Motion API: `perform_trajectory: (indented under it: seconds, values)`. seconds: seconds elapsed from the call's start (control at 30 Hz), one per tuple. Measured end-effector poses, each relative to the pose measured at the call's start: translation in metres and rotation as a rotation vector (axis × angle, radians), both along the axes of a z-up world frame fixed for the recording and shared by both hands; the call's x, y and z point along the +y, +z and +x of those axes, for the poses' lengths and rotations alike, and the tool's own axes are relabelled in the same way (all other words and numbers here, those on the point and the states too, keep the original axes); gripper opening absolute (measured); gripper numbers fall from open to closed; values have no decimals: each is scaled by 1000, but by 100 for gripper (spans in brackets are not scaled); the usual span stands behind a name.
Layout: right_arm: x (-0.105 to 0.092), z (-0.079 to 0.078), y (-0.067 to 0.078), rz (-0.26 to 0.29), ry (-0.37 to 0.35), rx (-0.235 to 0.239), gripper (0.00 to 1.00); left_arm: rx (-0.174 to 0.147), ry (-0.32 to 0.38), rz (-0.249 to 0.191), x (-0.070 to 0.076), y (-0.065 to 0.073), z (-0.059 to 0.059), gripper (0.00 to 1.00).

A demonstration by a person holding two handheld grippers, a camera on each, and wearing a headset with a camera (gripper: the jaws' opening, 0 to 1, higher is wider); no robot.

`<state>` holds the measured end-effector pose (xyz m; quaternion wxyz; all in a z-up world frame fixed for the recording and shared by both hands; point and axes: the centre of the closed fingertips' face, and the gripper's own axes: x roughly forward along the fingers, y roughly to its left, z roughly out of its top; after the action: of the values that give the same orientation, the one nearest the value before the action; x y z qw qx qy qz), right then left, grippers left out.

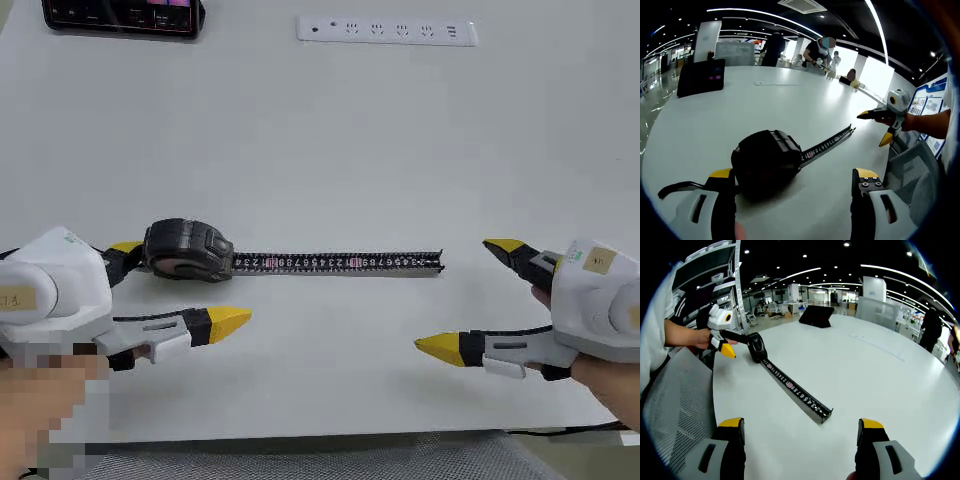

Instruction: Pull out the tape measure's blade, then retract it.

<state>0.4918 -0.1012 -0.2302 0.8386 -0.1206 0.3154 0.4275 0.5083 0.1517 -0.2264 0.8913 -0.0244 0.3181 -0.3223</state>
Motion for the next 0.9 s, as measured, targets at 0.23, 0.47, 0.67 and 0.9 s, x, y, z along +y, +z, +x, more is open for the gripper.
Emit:
perform_trajectory:
  seconds: [0.23, 0.47, 0.67, 0.9]
  values:
    - [0, 0, -1, -4, 6, 1, 90, 5, 12, 2, -1, 0, 1, 94]
    - [-1, 4, -2, -18, 32, 3, 82, 14, 71, 7, -1, -1, 5, 93]
    - [-1, 8, -2, -39, 63, 4, 79, 7, 126, 16, -1, -2, 10, 91]
    - [-2, 16, -4, -70, 97, 4, 78, 1, 181, 26, 0, -4, 15, 90]
